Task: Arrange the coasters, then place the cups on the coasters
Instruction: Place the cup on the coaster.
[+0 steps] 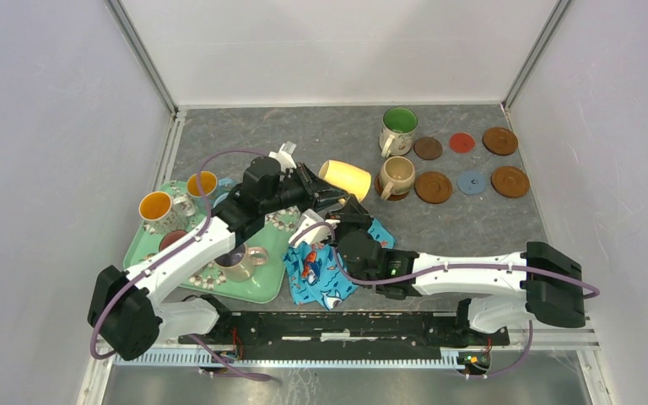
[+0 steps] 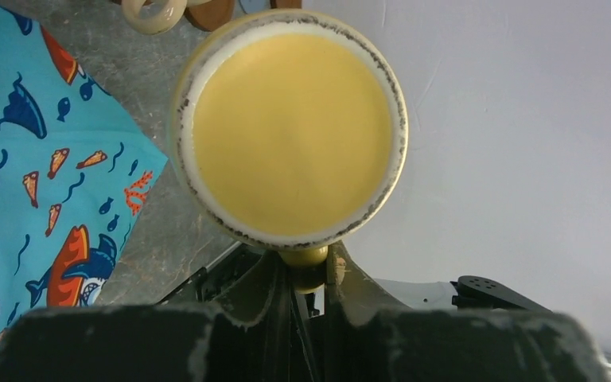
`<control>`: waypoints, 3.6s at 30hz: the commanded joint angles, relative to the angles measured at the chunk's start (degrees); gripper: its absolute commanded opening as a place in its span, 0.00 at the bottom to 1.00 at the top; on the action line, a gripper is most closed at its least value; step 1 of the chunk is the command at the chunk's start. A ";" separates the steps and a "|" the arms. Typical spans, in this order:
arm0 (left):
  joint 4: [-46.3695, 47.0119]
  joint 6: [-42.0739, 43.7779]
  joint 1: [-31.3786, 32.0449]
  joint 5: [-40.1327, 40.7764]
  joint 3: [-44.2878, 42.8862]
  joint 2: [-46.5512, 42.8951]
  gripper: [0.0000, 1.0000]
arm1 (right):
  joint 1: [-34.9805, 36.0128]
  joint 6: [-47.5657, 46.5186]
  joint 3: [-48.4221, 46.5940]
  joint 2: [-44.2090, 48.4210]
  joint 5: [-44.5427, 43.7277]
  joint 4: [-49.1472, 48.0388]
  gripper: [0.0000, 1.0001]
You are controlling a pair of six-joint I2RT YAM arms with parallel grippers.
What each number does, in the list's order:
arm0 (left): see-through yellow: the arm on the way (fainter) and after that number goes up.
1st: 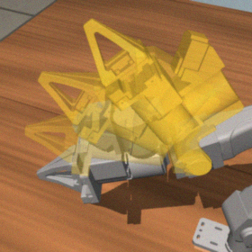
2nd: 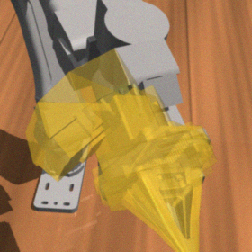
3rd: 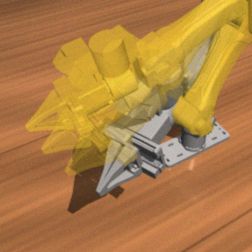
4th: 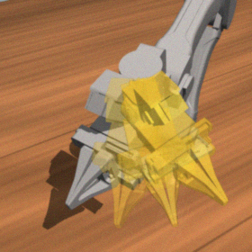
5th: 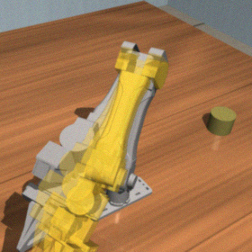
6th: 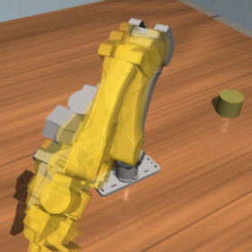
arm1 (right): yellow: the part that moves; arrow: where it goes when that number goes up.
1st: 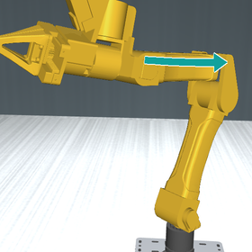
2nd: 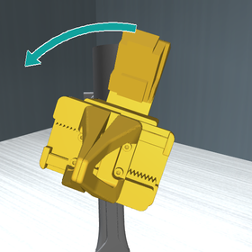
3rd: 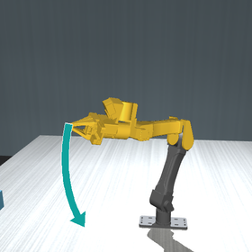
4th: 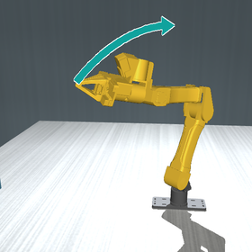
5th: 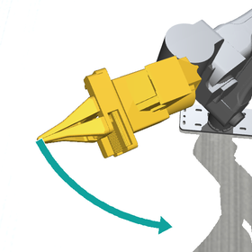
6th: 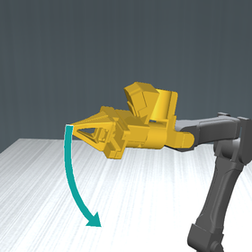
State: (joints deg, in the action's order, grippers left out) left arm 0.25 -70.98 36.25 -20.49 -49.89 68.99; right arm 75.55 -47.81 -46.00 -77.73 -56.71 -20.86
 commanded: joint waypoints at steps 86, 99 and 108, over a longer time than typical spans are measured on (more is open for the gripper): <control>33.77 -3.70 -5.93 -3.05 4.37 2.97 0.02 | -18.82 56.75 -17.45 4.81 35.75 29.03 0.61; 24.31 0.20 -5.93 -3.03 2.17 -0.20 0.02 | -16.82 41.67 -18.29 2.14 27.16 28.31 0.00; 5.92 7.02 -5.97 -1.38 -2.11 -2.84 0.26 | -10.69 15.91 -6.59 6.41 16.61 9.57 0.00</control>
State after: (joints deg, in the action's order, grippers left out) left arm 12.56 -70.15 30.48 -21.43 -47.72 69.01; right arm 61.60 -13.50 -56.40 -73.38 -28.97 -0.36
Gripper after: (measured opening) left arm 0.218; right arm 0.106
